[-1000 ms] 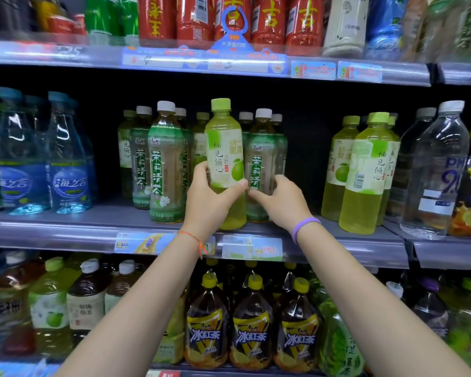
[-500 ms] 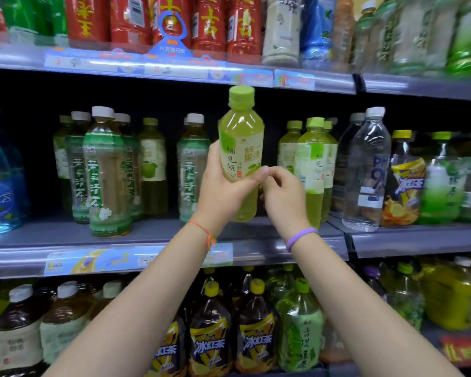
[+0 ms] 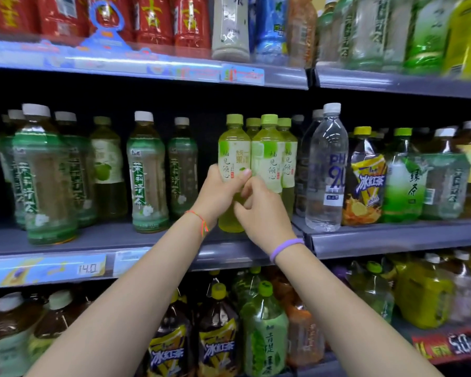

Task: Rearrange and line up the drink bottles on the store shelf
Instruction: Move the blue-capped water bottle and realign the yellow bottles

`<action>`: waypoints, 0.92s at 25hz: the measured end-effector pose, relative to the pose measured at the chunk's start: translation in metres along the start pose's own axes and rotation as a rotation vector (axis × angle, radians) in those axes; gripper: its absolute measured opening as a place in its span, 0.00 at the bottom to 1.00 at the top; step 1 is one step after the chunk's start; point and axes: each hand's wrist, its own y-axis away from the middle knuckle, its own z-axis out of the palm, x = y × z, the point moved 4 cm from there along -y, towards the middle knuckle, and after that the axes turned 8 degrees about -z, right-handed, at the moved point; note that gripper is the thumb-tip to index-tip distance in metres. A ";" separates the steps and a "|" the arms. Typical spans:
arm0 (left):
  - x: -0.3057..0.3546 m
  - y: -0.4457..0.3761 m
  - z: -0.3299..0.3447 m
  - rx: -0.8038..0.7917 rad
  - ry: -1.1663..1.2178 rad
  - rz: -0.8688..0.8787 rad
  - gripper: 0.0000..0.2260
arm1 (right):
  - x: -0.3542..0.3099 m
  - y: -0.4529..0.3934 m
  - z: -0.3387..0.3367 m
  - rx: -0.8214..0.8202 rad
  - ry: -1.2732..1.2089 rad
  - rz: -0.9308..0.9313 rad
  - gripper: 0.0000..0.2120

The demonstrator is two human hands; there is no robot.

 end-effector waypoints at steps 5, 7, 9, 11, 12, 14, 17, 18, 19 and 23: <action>-0.002 0.008 0.002 0.015 -0.087 -0.045 0.22 | 0.005 -0.001 0.011 0.013 -0.068 -0.064 0.04; 0.011 0.029 -0.015 0.189 -0.224 0.105 0.14 | -0.003 -0.003 0.020 0.035 -0.109 -0.107 0.04; 0.029 0.060 -0.048 0.482 -0.430 0.400 0.10 | -0.018 -0.004 0.034 0.030 -0.147 -0.136 0.03; 0.042 0.088 -0.087 0.705 -0.631 0.601 0.09 | -0.040 -0.004 0.053 -0.002 -0.203 -0.195 0.05; 0.044 0.095 -0.110 0.820 -0.723 0.620 0.10 | -0.053 -0.003 0.063 -0.025 -0.227 -0.223 0.06; 0.044 0.102 -0.159 1.047 -0.837 0.509 0.18 | -0.080 -0.003 0.083 -0.053 -0.267 -0.281 0.05; 0.040 0.102 -0.217 1.132 -0.918 0.218 0.36 | -0.117 -0.010 0.113 -0.083 -0.320 -0.316 0.05; 0.038 0.100 -0.232 1.077 -0.930 0.151 0.41 | -0.128 -0.013 0.124 -0.105 -0.322 -0.310 0.07; 0.036 0.098 -0.247 0.999 -0.907 0.099 0.44 | -0.141 -0.017 0.137 -0.139 -0.315 -0.296 0.11; 0.026 0.090 -0.277 0.738 -0.773 -0.013 0.42 | -0.160 -0.043 0.181 -0.217 -0.229 -0.088 0.15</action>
